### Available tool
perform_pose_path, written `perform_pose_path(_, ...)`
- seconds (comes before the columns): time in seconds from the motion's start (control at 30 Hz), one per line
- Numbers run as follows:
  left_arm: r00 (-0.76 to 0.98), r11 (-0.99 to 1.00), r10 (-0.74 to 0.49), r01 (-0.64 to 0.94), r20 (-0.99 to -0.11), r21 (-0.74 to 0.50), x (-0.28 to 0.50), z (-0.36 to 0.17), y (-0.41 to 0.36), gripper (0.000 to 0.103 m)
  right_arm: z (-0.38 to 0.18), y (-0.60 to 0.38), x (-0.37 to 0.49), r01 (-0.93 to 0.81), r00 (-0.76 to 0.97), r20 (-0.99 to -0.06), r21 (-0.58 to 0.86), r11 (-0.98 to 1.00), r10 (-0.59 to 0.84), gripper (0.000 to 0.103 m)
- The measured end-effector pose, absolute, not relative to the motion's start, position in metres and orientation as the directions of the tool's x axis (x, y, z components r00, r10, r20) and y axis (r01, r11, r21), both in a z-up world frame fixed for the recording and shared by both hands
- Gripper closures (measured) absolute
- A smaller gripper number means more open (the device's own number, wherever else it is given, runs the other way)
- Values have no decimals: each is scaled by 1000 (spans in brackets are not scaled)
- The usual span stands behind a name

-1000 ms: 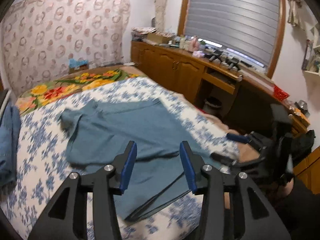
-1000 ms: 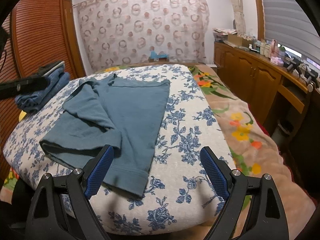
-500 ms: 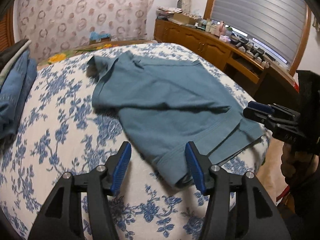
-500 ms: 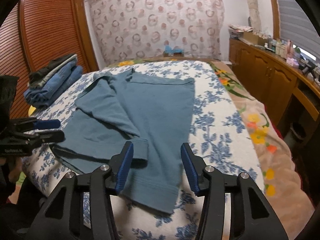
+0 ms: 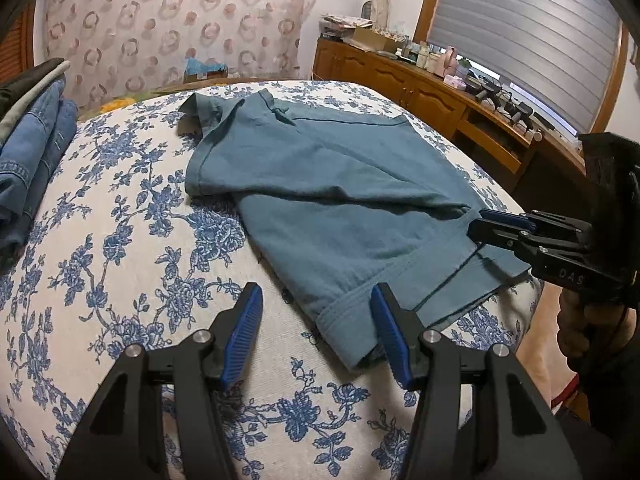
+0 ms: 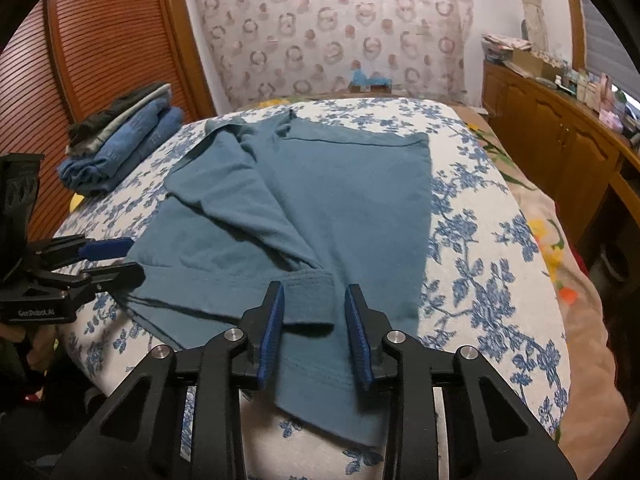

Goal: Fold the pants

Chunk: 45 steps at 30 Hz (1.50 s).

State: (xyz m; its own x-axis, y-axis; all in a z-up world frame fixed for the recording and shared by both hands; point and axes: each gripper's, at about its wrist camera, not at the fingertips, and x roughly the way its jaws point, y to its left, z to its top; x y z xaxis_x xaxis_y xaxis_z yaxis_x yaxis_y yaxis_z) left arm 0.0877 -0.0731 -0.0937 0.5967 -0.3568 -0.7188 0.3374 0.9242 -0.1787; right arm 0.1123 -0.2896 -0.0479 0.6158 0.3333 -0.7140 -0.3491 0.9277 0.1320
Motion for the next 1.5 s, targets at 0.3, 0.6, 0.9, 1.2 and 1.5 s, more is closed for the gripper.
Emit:
perform_pose_path(0.3,601,925,-354,336,-716,-175,85,-93,-73,47,-50,-284,120,-359,599,-730,122,925,329,84)
perform_pose_path(0.6,616,931,-343,323,-709,-169,77,-87,-72,47,-30,-281,103,-407,633,-676,125,905,378,98)
perform_pose_path(0.9,632,929,-345,336,-694,-156,74,-77,-79,47,1,-282,81,-415,696,-610,89,906,379,98)
perform_pose_path(1.2,627,922,-358,353,-692,-157,74,-76,-85,47,-2,-305,63,-377,704,-618,92,922,349,98)
perform_pose_path(1.5,624,911,-375,384,-686,-148,71,-75,-92,47,-30,-322,53,-324,680,-666,102,940,307,98)
